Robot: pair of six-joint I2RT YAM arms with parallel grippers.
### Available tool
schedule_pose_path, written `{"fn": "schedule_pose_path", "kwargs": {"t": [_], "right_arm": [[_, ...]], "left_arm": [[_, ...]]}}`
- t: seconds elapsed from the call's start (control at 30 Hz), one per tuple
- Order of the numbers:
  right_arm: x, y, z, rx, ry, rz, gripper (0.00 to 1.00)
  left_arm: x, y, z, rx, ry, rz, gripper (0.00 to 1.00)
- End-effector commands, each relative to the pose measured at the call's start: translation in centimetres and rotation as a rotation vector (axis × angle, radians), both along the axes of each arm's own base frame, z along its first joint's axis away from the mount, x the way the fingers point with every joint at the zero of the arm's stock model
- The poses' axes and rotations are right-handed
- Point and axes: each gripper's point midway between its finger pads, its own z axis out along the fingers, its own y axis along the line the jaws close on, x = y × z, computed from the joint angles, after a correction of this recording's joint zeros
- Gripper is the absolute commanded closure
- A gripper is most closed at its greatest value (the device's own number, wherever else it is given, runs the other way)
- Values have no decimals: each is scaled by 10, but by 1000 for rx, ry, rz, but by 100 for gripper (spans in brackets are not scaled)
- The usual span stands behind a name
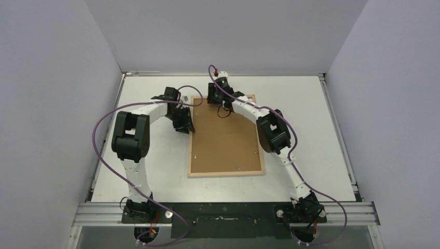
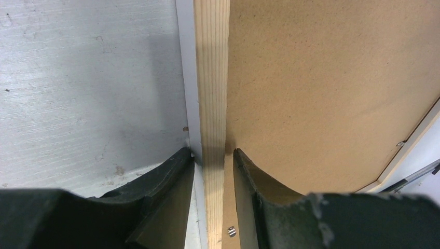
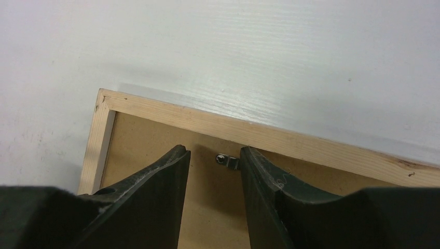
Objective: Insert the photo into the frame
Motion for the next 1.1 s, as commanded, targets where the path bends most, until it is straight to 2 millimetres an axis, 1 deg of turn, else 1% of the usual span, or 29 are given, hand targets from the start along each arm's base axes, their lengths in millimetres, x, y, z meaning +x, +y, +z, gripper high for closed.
{"fn": "schedule_pose_path", "kwargs": {"t": [0.0, 0.07, 0.13, 0.23, 0.33, 0.4, 0.57, 0.77, 1.07], "right_arm": [[-10, -14, -15, -40, 42, -34, 58], [-7, -18, 2, -37, 16, -51, 59], [-3, -21, 18, -44, -12, -76, 62], [-2, -21, 29, -44, -16, -79, 67], [-5, -19, 28, -30, 0, -74, 72], [-7, -16, 27, -17, 10, -64, 73], [-13, -8, 33, 26, 15, -36, 74], [-13, -8, 44, 39, 3, -37, 73], [-8, -9, 23, 25, 30, -51, 73]], "left_arm": [[-20, 4, -28, 47, 92, -33, 67], [-20, 4, -28, 51, 93, -32, 68], [-21, 5, -30, 55, 98, -29, 70], [-22, 6, -31, 60, 102, -27, 71], [-23, 6, -32, 63, 105, -27, 72], [-23, 7, -32, 65, 106, -26, 72], [-24, 7, -33, 66, 112, -25, 72], [-24, 6, -34, 64, 116, -27, 72], [-25, 7, -35, 64, 120, -27, 72]]}}
